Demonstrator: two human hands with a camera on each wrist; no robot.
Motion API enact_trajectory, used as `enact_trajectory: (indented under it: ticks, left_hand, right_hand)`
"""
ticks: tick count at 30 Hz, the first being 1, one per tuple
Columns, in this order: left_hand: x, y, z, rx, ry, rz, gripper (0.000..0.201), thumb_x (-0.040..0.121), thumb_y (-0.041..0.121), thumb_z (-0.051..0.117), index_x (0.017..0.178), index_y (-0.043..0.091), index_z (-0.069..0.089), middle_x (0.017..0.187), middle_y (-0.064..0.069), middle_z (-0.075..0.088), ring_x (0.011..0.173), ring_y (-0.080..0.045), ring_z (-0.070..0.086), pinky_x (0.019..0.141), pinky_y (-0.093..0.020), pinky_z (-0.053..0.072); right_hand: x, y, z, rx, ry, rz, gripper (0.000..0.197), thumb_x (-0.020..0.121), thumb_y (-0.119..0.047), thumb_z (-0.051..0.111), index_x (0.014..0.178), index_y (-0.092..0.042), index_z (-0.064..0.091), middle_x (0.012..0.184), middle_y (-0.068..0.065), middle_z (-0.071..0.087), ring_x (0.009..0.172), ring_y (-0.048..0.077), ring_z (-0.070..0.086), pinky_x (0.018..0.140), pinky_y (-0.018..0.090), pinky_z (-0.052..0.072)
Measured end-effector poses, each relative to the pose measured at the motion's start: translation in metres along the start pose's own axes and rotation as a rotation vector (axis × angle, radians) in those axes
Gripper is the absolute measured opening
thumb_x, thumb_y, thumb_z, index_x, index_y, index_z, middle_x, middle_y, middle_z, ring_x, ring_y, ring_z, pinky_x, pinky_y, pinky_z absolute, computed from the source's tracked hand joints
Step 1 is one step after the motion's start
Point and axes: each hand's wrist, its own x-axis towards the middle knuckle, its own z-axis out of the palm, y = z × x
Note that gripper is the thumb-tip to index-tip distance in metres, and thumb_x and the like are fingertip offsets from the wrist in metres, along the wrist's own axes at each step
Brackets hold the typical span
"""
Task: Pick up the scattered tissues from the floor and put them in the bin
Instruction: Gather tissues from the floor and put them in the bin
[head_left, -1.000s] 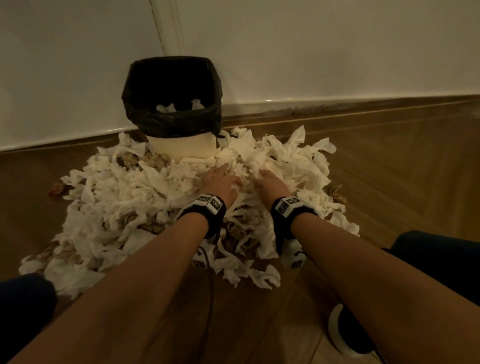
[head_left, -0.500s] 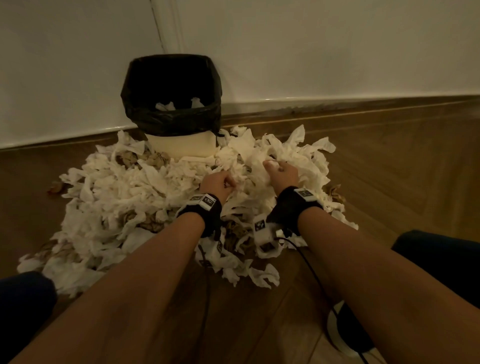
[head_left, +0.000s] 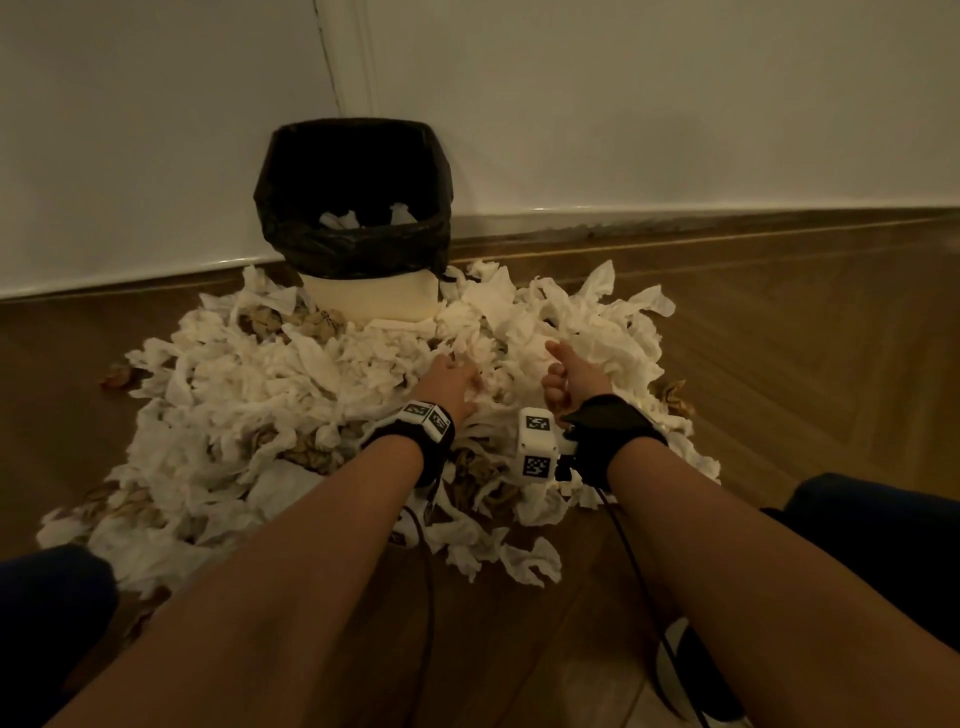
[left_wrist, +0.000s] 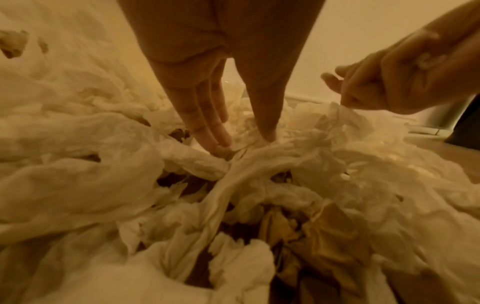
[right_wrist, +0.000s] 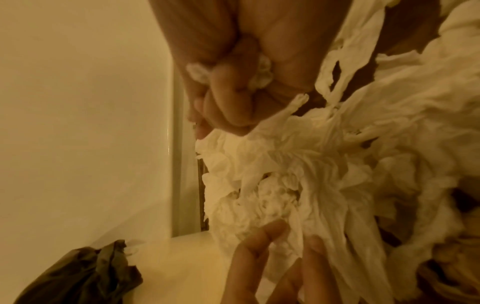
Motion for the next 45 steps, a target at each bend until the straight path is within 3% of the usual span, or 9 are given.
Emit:
enact_trajectory:
  ticks: [6, 9, 12, 15, 24, 30, 34, 40, 45]
  left_hand:
    - [0.001, -0.004, 0.005, -0.078, 0.052, -0.048, 0.009, 0.09, 0.026, 0.059, 0.091, 0.018, 0.055, 0.099, -0.005, 0.064, 0.087, -0.02, 0.056, 0.071, -0.026, 0.04]
    - [-0.003, -0.005, 0.004, -0.294, 0.134, -0.078, 0.02, 0.092, 0.021, 0.052, 0.112, 0.018, 0.05, 0.086, 0.001, 0.055, 0.083, -0.022, 0.056, 0.066, -0.026, 0.04]
    - [-0.004, -0.003, -0.004, -0.451, 0.122, -0.131, 0.042, 0.095, 0.02, 0.047, 0.136, 0.014, 0.044, 0.118, -0.006, 0.057, 0.111, -0.027, 0.054, 0.086, -0.03, 0.043]
    - [-0.002, -0.007, -0.015, -0.68, 0.185, -0.216, 0.032, 0.096, 0.017, 0.044, 0.122, 0.005, 0.059, 0.121, -0.014, 0.061, 0.106, -0.028, 0.059, 0.091, -0.033, 0.048]
    - [-0.014, -0.026, -0.086, -1.382, 0.447, -0.141, 0.042, 0.087, -0.015, 0.023, 0.065, 0.013, 0.046, 0.068, -0.003, 0.043, 0.046, -0.009, 0.034, 0.039, -0.015, 0.029]
    - [-0.024, -0.025, -0.141, -1.16, 0.641, -0.075, 0.028, 0.092, -0.005, 0.037, 0.109, 0.012, 0.051, 0.08, 0.004, 0.044, 0.066, -0.007, 0.04, 0.062, -0.02, 0.038]
    - [-0.03, -0.029, -0.184, -0.875, 0.735, 0.059, 0.017, 0.098, 0.011, 0.037, 0.102, 0.018, 0.052, 0.083, 0.002, 0.055, 0.069, -0.009, 0.048, 0.064, -0.016, 0.043]
    - [-0.016, -0.034, -0.225, -0.574, 0.715, 0.114, 0.025, 0.096, 0.01, 0.043, 0.103, 0.016, 0.065, 0.087, -0.002, 0.063, 0.075, -0.006, 0.057, 0.059, -0.001, 0.039]
    - [-0.004, -0.036, -0.231, -0.648, 0.584, 0.044, 0.032, 0.096, 0.012, 0.039, 0.124, 0.012, 0.054, 0.123, -0.014, 0.057, 0.107, -0.024, 0.058, 0.094, -0.035, 0.049]
  right_hand:
    - [-0.009, -0.001, 0.008, 0.022, -0.042, -0.015, 0.037, 0.099, -0.046, 0.034, 0.085, -0.016, 0.051, 0.038, -0.008, 0.028, 0.029, 0.007, 0.02, 0.031, 0.012, 0.016]
    - [-0.012, -0.004, 0.011, 0.091, -0.094, 0.005, 0.037, 0.099, -0.044, 0.033, 0.076, -0.018, 0.047, 0.037, -0.008, 0.026, 0.028, 0.007, 0.018, 0.033, 0.011, 0.013]
    - [-0.018, -0.009, 0.019, 0.189, -0.222, 0.048, 0.033, 0.094, -0.032, 0.031, 0.067, -0.018, 0.041, 0.037, -0.006, 0.028, 0.028, 0.009, 0.02, 0.041, 0.013, 0.01]
    - [-0.027, -0.015, 0.034, 0.273, -0.344, 0.013, 0.018, 0.079, -0.02, 0.031, 0.066, -0.015, 0.043, 0.048, 0.0, 0.039, 0.036, 0.014, 0.031, 0.046, 0.015, 0.018]
    - [-0.063, -0.038, 0.096, 0.332, -0.48, 0.019, 0.033, 0.059, 0.006, 0.03, 0.049, -0.012, 0.056, 0.072, 0.006, 0.058, 0.071, 0.021, 0.053, 0.06, 0.028, 0.04]
    - [-0.077, -0.04, 0.146, 0.132, -0.452, -0.073, 0.03, 0.097, 0.007, 0.026, 0.084, -0.01, 0.048, 0.097, 0.012, 0.048, 0.078, 0.019, 0.046, 0.061, 0.024, 0.033]
    - [-0.077, -0.048, 0.177, 0.004, -0.425, -0.276, 0.032, 0.098, 0.008, 0.027, 0.123, 0.0, 0.045, 0.099, 0.015, 0.046, 0.067, 0.014, 0.041, 0.052, 0.017, 0.037]
    - [-0.071, -0.074, 0.222, -0.202, -0.275, -0.367, 0.034, 0.097, -0.003, 0.032, 0.069, -0.013, 0.047, 0.064, 0.005, 0.04, 0.053, 0.014, 0.036, 0.046, 0.023, 0.028]
    - [-0.063, -0.07, 0.23, -0.109, -0.361, -0.196, 0.032, 0.1, -0.031, 0.03, 0.085, -0.012, 0.05, 0.077, 0.009, 0.044, 0.066, 0.021, 0.044, 0.06, 0.029, 0.035]
